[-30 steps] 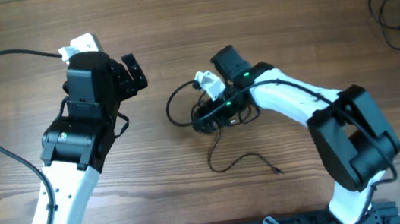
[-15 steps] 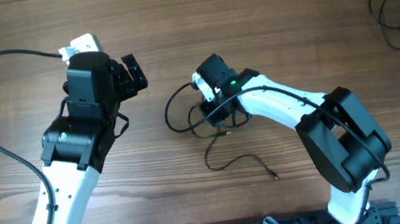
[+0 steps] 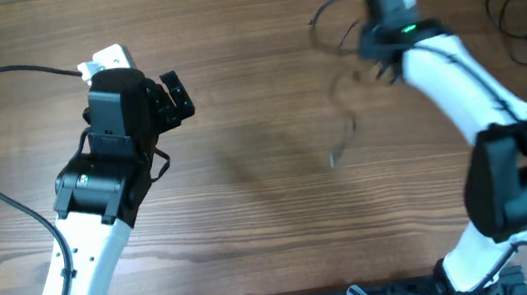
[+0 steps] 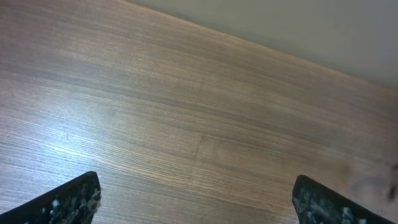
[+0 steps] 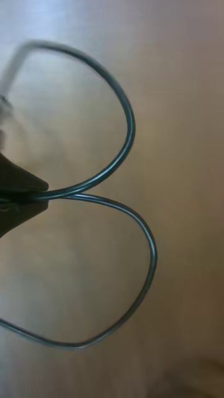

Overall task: Untangle cables
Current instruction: 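Carry the cable loop to the upper right with the right gripper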

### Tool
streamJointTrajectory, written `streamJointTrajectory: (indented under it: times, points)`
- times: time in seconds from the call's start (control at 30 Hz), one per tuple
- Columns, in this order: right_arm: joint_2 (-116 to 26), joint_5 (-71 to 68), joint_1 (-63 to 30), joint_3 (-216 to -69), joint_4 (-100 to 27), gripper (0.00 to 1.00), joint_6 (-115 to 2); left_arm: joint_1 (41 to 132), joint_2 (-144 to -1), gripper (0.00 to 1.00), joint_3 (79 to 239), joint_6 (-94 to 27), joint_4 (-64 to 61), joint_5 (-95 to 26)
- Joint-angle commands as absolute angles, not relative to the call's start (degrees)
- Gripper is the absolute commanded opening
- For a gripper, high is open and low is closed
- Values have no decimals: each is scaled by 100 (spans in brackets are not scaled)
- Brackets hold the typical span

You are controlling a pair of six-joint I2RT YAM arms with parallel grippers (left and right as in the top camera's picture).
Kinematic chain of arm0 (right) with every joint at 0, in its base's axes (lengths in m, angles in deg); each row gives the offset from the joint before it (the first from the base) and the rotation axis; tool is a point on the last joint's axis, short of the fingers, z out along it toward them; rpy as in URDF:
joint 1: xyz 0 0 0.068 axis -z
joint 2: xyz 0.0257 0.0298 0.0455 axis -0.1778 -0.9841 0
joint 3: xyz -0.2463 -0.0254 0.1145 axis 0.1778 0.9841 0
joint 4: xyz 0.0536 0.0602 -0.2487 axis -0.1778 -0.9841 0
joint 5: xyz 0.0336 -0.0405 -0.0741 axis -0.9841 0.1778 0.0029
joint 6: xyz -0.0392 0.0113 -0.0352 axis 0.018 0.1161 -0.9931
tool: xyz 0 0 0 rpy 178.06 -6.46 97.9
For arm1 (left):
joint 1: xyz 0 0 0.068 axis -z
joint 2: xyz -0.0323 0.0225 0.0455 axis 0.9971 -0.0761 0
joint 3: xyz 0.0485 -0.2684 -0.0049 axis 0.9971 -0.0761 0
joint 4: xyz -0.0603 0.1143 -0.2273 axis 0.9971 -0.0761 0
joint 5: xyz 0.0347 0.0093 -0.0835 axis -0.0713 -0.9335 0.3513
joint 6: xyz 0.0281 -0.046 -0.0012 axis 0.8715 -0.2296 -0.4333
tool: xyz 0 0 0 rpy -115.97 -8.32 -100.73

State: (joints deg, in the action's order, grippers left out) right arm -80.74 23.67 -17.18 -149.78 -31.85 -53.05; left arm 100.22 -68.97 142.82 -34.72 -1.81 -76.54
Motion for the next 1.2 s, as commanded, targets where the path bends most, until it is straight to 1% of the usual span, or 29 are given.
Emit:
streamJointTrajectory:
  times: [0.0,0.17,0.37,0.47,0.63,0.67,0.7,0.73,0.83,0.93,1.17]
  points:
    - [-7816,1749,-1119,-15450,-2664,4,-4896,9987,-6825,100,14315,-3361,-163,-7730]
    - [-7818,1580,-682,-15448,-1829,4,-4175,9987,-6825,100,14315,-3361,-163,-7730]
    - [-7975,1626,-645,-15428,-1069,4,-4194,9987,-6825,100,14315,-3358,-163,-7730]
    - [-8281,1908,-638,-15428,-1071,4,-4201,9987,-6825,100,14315,-3358,-163,-7730]
    - [-8948,1919,-546,-15426,-1257,4,-4181,9987,-6825,100,14315,-3358,-163,-7730]
    - [-9038,1917,-525,-15426,-1375,23,-4179,9987,-6825,100,14315,-3358,-163,-7730]
    - [-9079,1915,-500,-15426,-1454,78,-4179,9987,-6825,100,14315,-3361,-163,-7730]
    - [-9090,1917,-479,-15426,-1554,100,-4186,9987,-6825,100,14315,-3358,-163,-7730]
    - [-9051,1915,-426,-15428,-1847,100,-4223,9987,-6825,100,14315,-3361,-163,-7730]
    - [-8880,1917,-422,-15428,-2173,100,-4553,9987,-6825,100,14315,-3361,-163,-7730]
    - [-7715,1913,-428,-15428,-3246,100,-5021,9987,-6825,100,14315,-3361,-163,-7730]
